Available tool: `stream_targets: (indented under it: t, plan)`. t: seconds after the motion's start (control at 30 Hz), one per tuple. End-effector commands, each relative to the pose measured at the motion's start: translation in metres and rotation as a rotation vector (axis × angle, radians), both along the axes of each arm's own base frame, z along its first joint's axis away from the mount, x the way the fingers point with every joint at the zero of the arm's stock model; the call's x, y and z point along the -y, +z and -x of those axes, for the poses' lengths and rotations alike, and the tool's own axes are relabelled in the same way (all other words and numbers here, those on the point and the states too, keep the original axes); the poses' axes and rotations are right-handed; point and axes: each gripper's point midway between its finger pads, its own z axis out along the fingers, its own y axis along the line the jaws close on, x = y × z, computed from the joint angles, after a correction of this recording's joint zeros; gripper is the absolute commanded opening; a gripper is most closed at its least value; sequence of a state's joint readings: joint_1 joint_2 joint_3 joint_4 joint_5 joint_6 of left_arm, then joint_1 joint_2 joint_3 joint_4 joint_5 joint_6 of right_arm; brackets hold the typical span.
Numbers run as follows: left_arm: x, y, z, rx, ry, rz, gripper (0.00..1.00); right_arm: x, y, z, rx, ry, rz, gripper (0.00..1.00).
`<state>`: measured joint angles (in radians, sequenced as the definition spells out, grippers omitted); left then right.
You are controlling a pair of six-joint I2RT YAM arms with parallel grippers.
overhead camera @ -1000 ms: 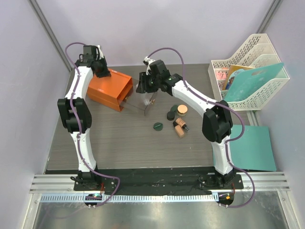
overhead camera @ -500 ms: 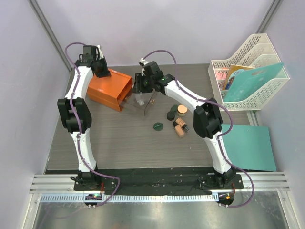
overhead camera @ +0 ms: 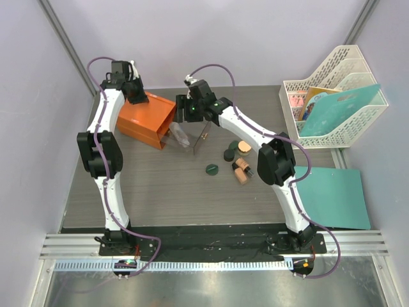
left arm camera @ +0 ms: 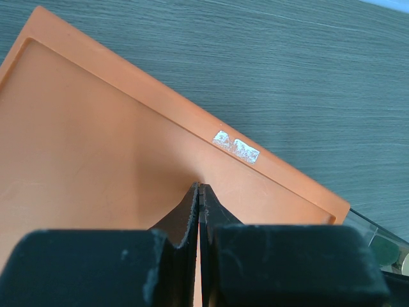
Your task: Organize the makeup
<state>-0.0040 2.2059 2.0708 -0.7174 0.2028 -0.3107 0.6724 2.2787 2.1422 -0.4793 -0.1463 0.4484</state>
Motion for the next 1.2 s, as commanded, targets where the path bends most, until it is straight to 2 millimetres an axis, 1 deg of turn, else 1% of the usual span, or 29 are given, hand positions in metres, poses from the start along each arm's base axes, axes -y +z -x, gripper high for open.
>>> stream_targets:
  t: [0.0,0.03,0.07,0.13,0.17,0.2,0.23,0.27,0.33,0.37,0.43,0.47,0.5,0.53,0.57,0.63,0.67,0.77,0.8,0.83,1.0,1.17]
  plan:
    - [-0.020,-0.172,0.160,-0.817,-0.015,-0.112,0.00,0.007,0.072,-0.005,0.146,-0.036,-0.049,0.67]
    - [-0.020,-0.172,0.160,-0.817,-0.014,-0.114,0.00,0.012,0.081,-0.005,0.168,-0.047,-0.044,0.67]
    - [-0.019,-0.172,0.161,-0.819,-0.013,-0.112,0.00,0.019,0.102,0.000,0.204,-0.056,-0.052,0.67]
    - [-0.019,-0.172,0.161,-0.818,-0.014,-0.114,0.00,0.036,0.105,0.004,0.241,-0.071,0.004,0.67]
    - [-0.019,-0.172,0.161,-0.819,-0.014,-0.114,0.00,0.050,0.125,0.010,0.279,-0.094,0.015,0.67]
    - [-0.020,-0.172,0.160,-0.818,-0.013,-0.113,0.00,0.061,0.109,0.016,0.257,-0.098,0.063,0.67]
    - [-0.020,-0.172,0.161,-0.819,-0.011,-0.113,0.00,0.072,0.105,0.018,0.269,-0.108,0.113,0.67]
    - [-0.019,-0.172,0.161,-0.821,-0.009,-0.109,0.00,0.088,0.093,0.032,0.239,-0.112,0.164,0.68]
    - [-0.018,-0.172,0.160,-0.823,-0.013,-0.103,0.00,0.109,0.073,0.044,0.207,-0.110,0.241,0.68]
    - [-0.018,-0.171,0.160,-0.827,-0.016,-0.103,0.00,0.125,0.050,0.060,0.153,-0.105,0.297,0.68]
    - [-0.018,-0.172,0.160,-0.826,-0.019,-0.104,0.00,0.143,0.029,0.074,0.108,-0.108,0.347,0.68]
    - [-0.018,-0.172,0.161,-0.829,-0.021,-0.103,0.00,0.156,0.001,0.088,0.051,-0.100,0.398,0.68]
    - [-0.018,-0.172,0.160,-0.828,-0.021,-0.103,0.00,0.163,0.001,0.096,0.046,-0.105,0.401,0.68]
    - [-0.018,-0.172,0.161,-0.828,-0.021,-0.104,0.00,0.169,-0.009,0.103,0.024,-0.105,0.415,0.68]
    - [-0.018,-0.172,0.161,-0.829,-0.020,-0.104,0.00,0.179,-0.028,0.114,-0.024,-0.108,0.448,0.68]
    - [-0.018,-0.173,0.162,-0.830,-0.022,-0.106,0.00,0.187,-0.042,0.124,-0.058,-0.106,0.470,0.67]
    - [-0.018,-0.173,0.162,-0.830,-0.023,-0.105,0.00,0.195,-0.057,0.134,-0.099,-0.109,0.498,0.67]
    - [-0.017,-0.172,0.162,-0.831,-0.027,-0.099,0.00,0.205,-0.081,0.149,-0.179,-0.101,0.533,0.66]
    - [-0.017,-0.172,0.162,-0.833,-0.028,-0.098,0.00,0.206,-0.085,0.151,-0.195,-0.102,0.540,0.65]
    - [-0.028,-0.173,0.161,-0.834,-0.001,-0.086,0.00,0.211,-0.093,0.156,-0.226,-0.101,0.566,0.65]
    - [-0.027,-0.173,0.163,-0.837,-0.005,-0.084,0.00,0.222,-0.108,0.164,-0.280,-0.101,0.637,0.64]
    - [-0.028,-0.173,0.163,-0.838,-0.005,-0.084,0.00,0.226,-0.133,0.176,-0.350,-0.064,0.680,0.61]
